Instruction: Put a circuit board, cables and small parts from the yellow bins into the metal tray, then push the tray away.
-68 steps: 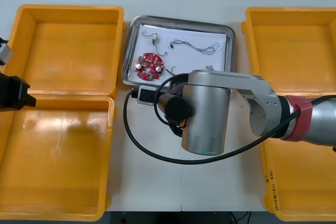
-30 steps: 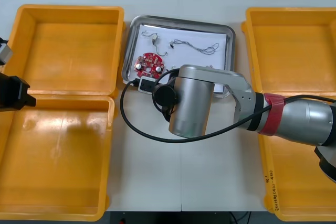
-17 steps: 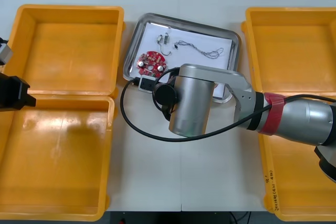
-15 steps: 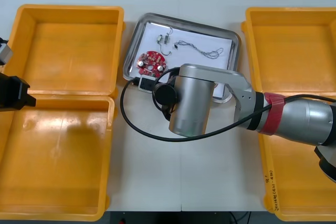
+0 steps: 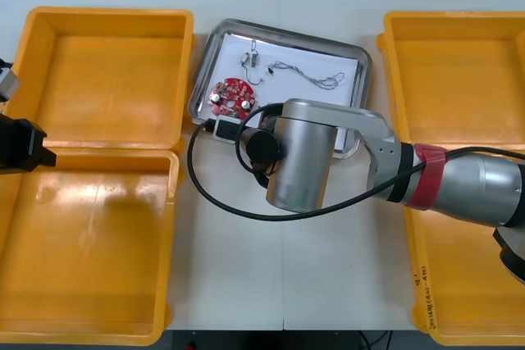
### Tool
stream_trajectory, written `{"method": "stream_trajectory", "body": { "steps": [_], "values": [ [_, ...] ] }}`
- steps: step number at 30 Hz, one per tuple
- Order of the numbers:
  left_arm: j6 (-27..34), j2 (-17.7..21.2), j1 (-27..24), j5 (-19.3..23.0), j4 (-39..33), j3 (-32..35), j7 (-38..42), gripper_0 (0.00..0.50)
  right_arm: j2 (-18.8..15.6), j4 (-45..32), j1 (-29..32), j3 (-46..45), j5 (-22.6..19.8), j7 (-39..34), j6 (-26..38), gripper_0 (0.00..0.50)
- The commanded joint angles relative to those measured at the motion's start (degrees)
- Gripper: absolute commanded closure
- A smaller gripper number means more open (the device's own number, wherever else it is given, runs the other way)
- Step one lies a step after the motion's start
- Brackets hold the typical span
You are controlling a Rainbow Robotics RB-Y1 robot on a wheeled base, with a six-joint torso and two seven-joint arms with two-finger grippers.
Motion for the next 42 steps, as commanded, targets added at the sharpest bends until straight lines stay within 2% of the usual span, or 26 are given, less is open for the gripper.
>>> {"method": "stream_trajectory", "body": {
  "steps": [1,5,9,15,20,26,42],
  "values": [
    [0.3,2.6,0.7,0.5,-1.8,1.8,-4.6,0.0,-2.9,-1.8,-1.7,-0.9,-0.9,2.8,-2.0,0.5],
    [0.3,2.6,0.7,0.5,-1.8,1.8,-4.6,0.0,-5.0,-2.4,-1.7,0.4,-0.8,4.1,-5.8,0.5],
    [0.3,2.6,0.7,0.5,-1.8,1.8,-4.6,0.0,-6.5,-2.6,-1.7,0.9,-0.2,9.1,-8.8,0.5],
    [0.3,2.6,0.7,0.5,-1.8,1.8,-4.6,0.0,-7.2,-2.6,-1.7,0.9,1.0,14.2,-11.0,0.5],
    [0.3,2.6,0.7,0.5,-1.8,1.8,-4.6,0.0,-7.3,-2.6,-1.7,0.9,2.9,14.6,-11.4,0.5],
    [0.3,2.6,0.7,0.5,-1.8,1.8,-4.6,0.0,-7.3,-1.9,-1.7,0.8,3.1,14.2,-12.3,0.5],
    [0.3,2.6,0.7,0.5,-1.8,1.8,-4.6,0.0,-7.9,4.8,-1.7,0.8,5.3,14.0,-21.5,0.5]
  ]
}}
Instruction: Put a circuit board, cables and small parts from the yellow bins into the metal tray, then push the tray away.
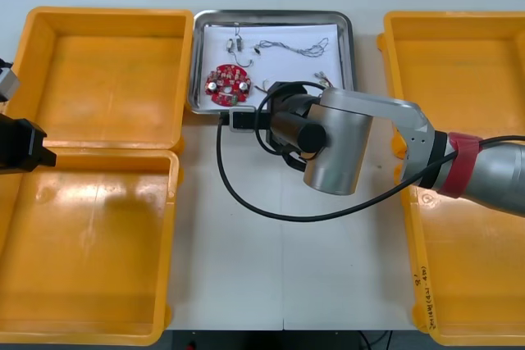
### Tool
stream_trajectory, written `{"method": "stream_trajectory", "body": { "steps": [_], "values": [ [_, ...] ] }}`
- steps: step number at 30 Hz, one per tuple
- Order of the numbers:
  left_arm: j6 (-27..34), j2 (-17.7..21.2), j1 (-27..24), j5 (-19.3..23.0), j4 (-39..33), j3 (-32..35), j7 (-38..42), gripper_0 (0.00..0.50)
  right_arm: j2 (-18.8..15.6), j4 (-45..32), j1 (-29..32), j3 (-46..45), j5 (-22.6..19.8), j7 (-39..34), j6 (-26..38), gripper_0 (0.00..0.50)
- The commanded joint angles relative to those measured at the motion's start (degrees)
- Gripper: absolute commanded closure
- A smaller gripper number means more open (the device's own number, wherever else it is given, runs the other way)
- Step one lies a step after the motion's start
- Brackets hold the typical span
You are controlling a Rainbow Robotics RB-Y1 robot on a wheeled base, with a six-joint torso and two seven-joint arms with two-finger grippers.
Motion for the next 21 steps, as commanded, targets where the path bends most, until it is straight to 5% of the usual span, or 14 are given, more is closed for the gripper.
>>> {"method": "stream_trajectory", "body": {
  "steps": [1,21],
  "values": [
    [0.3,2.6,0.7,0.5,-1.8,1.8,-4.6,0.0,-1.5,1.8,-1.7,0.4,1.3,1.4,-2.9,0.5],
    [0.3,2.6,0.7,0.5,-1.8,1.8,-4.6,0.0,0.3,12.7,-1.7,-2.8,7.6,0.0,-16.6,0.5]
  ]
}}
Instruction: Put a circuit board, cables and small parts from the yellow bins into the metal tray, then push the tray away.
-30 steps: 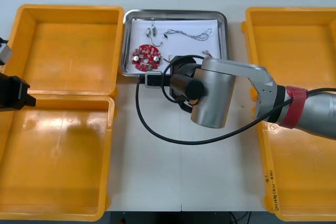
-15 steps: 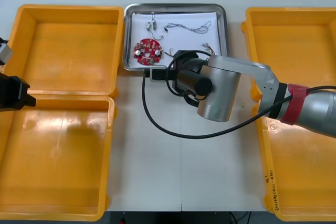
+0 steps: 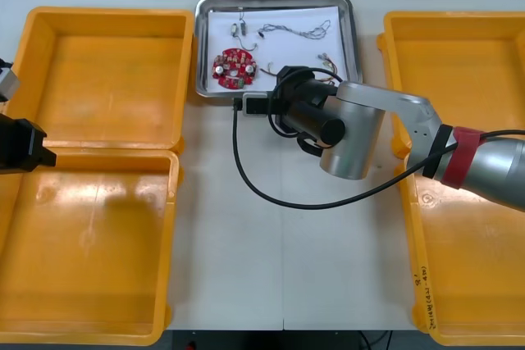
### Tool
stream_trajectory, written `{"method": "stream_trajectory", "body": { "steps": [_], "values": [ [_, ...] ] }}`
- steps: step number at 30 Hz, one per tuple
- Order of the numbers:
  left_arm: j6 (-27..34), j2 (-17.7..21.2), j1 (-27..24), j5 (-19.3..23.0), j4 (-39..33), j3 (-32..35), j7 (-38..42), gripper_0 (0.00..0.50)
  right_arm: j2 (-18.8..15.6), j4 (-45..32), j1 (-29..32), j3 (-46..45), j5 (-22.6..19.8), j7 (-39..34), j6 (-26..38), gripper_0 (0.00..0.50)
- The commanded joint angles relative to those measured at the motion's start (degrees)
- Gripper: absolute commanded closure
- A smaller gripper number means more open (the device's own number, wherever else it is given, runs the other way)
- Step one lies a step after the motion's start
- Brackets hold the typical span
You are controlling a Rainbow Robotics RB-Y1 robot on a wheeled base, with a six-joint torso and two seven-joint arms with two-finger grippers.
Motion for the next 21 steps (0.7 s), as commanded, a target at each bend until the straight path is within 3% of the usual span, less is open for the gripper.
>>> {"method": "stream_trajectory", "body": {
  "steps": [1,21],
  "values": [
    [0.3,2.6,0.7,0.5,-1.8,1.8,-4.6,0.0,0.3,3.2,-1.6,-2.5,2.4,-0.2,-3.5,0.5],
    [0.3,2.6,0.7,0.5,-1.8,1.8,-4.6,0.0,2.7,8.6,-2.8,-5.1,4.2,-2.0,-5.3,0.5]
  ]
}}
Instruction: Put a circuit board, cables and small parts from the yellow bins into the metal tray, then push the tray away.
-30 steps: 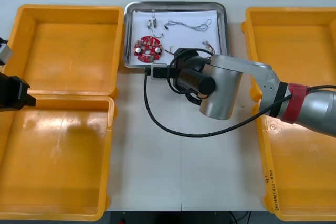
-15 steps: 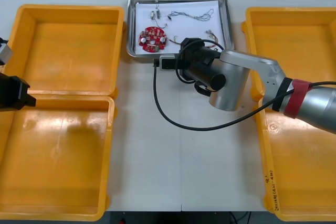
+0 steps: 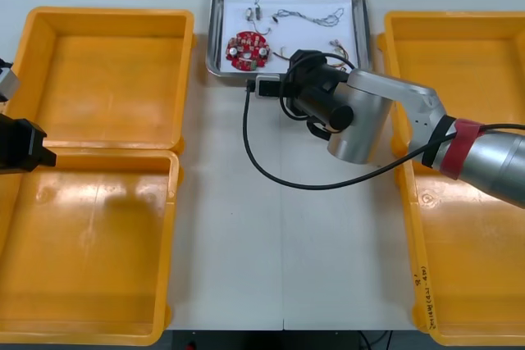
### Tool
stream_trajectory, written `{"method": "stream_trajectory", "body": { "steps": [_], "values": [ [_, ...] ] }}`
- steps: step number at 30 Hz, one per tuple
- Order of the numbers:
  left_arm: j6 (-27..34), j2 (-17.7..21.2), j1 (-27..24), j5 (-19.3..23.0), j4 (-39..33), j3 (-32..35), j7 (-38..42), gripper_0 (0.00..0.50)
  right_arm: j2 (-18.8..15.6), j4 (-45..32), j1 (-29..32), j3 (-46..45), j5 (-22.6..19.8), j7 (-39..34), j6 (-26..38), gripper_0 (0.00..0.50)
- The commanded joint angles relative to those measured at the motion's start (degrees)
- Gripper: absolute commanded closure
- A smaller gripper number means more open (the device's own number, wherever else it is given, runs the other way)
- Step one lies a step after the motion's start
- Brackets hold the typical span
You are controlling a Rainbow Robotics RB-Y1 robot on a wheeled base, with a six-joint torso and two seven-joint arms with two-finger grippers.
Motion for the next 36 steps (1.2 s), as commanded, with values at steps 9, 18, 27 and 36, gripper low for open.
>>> {"method": "stream_trajectory", "body": {
  "steps": [9,18,27,36],
  "values": [
    [0.3,2.6,0.7,0.5,-1.8,1.8,-4.6,0.0,1.1,0.2,-2.5,-1.6,0.8,-1.8,-0.3,0.309],
    [0.3,2.6,0.7,0.5,-1.8,1.8,-4.6,0.0,1.1,0.1,-2.5,-1.6,1.2,-2.0,-0.3,0.0],
    [0.3,2.6,0.7,0.5,-1.8,1.8,-4.6,0.0,1.1,-4.1,-4.1,-1.6,0.7,-2.1,6.8,0.0],
    [0.3,2.6,0.7,0.5,-1.8,1.8,-4.6,0.0,1.1,-12.6,-4.9,-5.0,-6.3,-1.2,19.6,0.0]
  ]
}}
